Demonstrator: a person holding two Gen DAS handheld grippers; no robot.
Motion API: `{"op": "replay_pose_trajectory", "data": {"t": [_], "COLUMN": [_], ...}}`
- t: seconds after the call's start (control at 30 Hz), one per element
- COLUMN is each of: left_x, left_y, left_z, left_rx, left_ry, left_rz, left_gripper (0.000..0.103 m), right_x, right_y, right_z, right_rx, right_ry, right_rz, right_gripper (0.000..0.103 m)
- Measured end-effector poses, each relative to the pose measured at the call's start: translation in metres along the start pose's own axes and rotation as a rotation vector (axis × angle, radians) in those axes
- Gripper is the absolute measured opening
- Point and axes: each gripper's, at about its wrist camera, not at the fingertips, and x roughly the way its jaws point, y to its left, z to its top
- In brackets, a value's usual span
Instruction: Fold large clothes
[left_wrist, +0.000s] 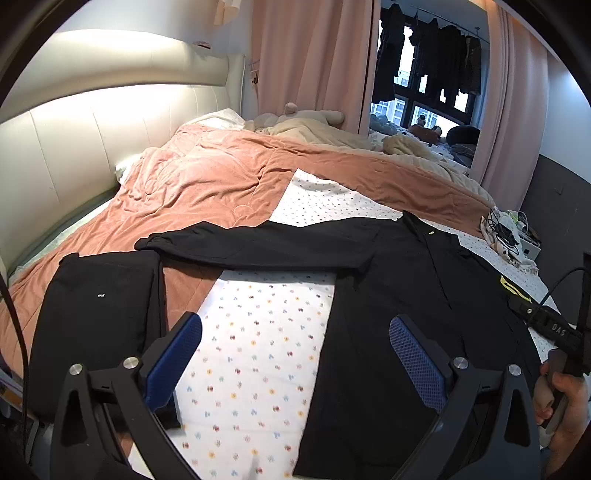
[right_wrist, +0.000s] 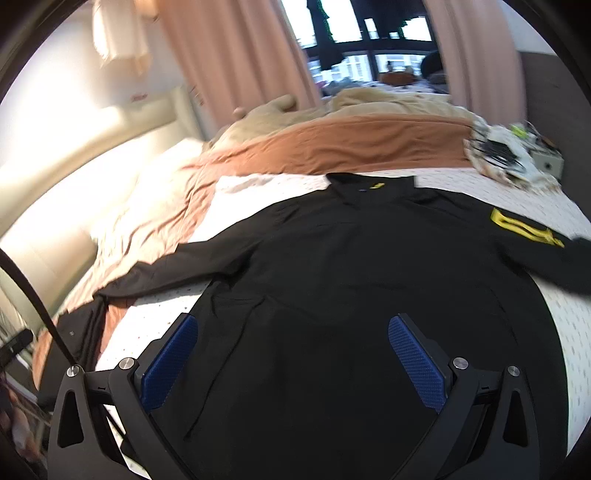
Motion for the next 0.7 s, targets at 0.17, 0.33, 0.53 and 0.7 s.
{"op": "replay_pose_trajectory", "data": {"t": [0.17, 0.33, 0.53, 0.7], "left_x": [0.034, 0.084, 0.138, 0.183], "left_y": [0.022, 0.051, 0.085, 0.112], "left_z": [0.022, 0.042, 0.056, 0.062], "left_rx": [-0.045, -0.129, -0.220, -0.291], "left_ry": [0.023, 0.070, 0.127, 0.182], "left_rz": [0.002, 0.004, 0.031, 0.059], "left_gripper": [0.103, 0.103, 0.099, 0.091], "right_x": [0.046, 0.094, 0.151, 0.201], "right_y": [0.010, 0.018, 0.029, 0.039], "right_z": [0.020, 0.040, 0.050, 0.059], "right_rx": [-0.021, -0.006, 0.009, -0.002], "right_ry": [0.024, 0.047, 0.097, 0.149], "right_rz": [0.020, 0.014, 0.004, -0.001], "right_gripper": [0.103, 0.103, 0.092, 0.085]}}
